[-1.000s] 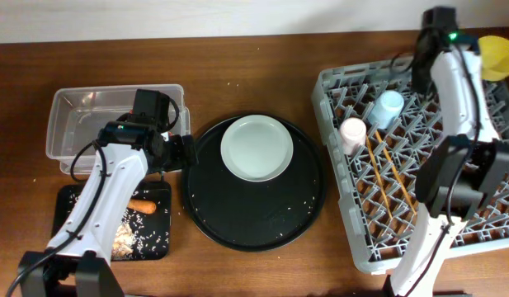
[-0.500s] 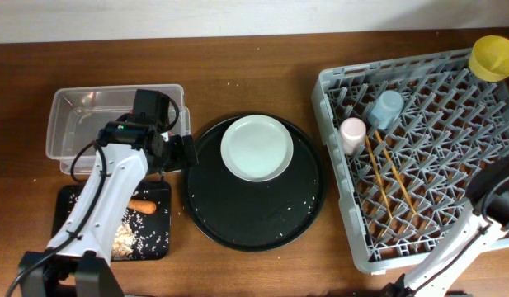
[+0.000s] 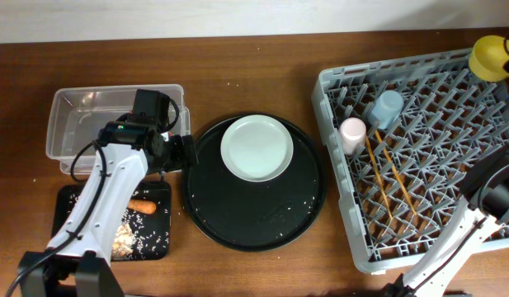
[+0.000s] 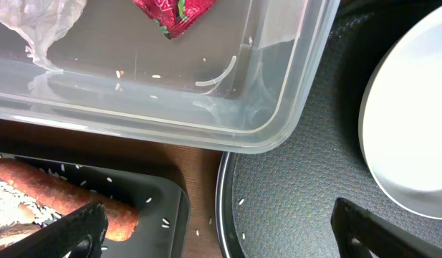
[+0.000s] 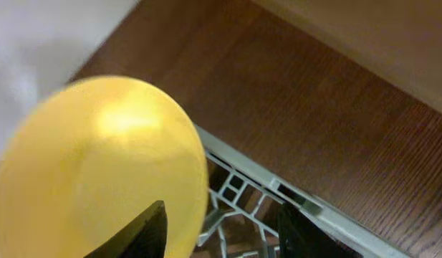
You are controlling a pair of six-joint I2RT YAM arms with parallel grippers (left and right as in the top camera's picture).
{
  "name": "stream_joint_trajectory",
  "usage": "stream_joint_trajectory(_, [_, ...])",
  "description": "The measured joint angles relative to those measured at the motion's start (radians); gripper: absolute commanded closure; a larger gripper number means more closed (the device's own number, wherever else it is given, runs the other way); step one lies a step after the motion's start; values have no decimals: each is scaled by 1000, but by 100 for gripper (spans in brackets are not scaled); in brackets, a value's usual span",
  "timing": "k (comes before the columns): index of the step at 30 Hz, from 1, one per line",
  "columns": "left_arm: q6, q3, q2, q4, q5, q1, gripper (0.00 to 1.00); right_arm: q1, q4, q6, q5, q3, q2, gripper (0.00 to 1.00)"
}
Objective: Sort waste into correct bins and load items into the dishwasher rack
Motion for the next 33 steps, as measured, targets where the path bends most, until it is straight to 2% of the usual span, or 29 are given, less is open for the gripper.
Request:
stream_joint_trajectory(4, [0, 0, 0, 0, 0, 0, 1, 0, -3, 3, 1, -3, 24, 69])
stream_joint_trajectory(5, [0, 0, 0, 0, 0, 0, 1, 0, -3, 5, 2, -3, 24, 82])
stream_joint_trajectory(8, [0, 0, 0, 0, 0, 0, 1, 0, -3, 16, 3, -7, 24, 96])
stream_joint_trajectory(26, [0, 0, 0, 0, 0, 0, 1, 0, -68, -5, 0, -16, 23, 96])
stream_joint_trajectory(28, [0, 0, 0, 0, 0, 0, 1, -3, -103, -6, -1, -16, 19, 94])
stream_joint_trajectory(29, [0, 0, 0, 0, 0, 0, 1, -6, -108, -6, -2, -16, 11, 73])
stream_joint_trajectory(30, [0, 0, 0, 0, 0, 0, 1, -10, -108, -8, -8, -16, -5, 71])
stream_joint_trajectory(31, [0, 0, 0, 0, 0, 0, 1, -16, -106, -8, -29, -16, -30, 65])
stream_joint_trajectory(32, [0, 0, 0, 0, 0, 0, 1, -27, -98, 1, -62, -16, -69, 50])
stream_joint_trajectory(33, [0, 0, 0, 0, 0, 0, 1, -35, -88, 16, -100, -16, -106, 46])
